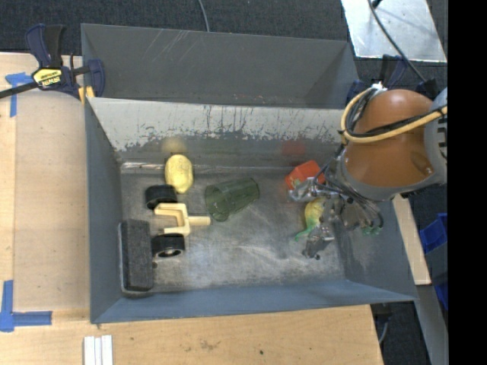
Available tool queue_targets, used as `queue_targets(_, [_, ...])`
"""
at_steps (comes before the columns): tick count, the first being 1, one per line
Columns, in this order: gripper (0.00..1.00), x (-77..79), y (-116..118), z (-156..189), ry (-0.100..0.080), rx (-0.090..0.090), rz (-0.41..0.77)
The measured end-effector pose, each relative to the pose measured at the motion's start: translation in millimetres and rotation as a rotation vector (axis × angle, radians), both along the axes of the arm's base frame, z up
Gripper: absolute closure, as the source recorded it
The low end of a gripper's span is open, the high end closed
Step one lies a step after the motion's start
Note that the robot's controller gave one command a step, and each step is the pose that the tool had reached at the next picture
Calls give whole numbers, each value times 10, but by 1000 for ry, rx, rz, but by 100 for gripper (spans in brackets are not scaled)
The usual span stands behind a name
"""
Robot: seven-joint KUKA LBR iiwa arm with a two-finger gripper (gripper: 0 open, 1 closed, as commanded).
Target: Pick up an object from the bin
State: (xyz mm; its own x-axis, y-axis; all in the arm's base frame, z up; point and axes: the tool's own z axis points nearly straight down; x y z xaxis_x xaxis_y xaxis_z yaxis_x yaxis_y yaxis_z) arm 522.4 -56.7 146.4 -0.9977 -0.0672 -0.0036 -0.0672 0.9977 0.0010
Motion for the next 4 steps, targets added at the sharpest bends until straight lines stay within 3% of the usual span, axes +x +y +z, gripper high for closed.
queue_targets(1, [0,245,-227,-100,1,-5,-21])
queue_targets(2, [0,113,-422,-433,-5,-1,57])
queue_targets(3, [0,394,-579,-546,7,-3,98])
queue_targets(4, [100,238,-837,-620,-10,-1,381])
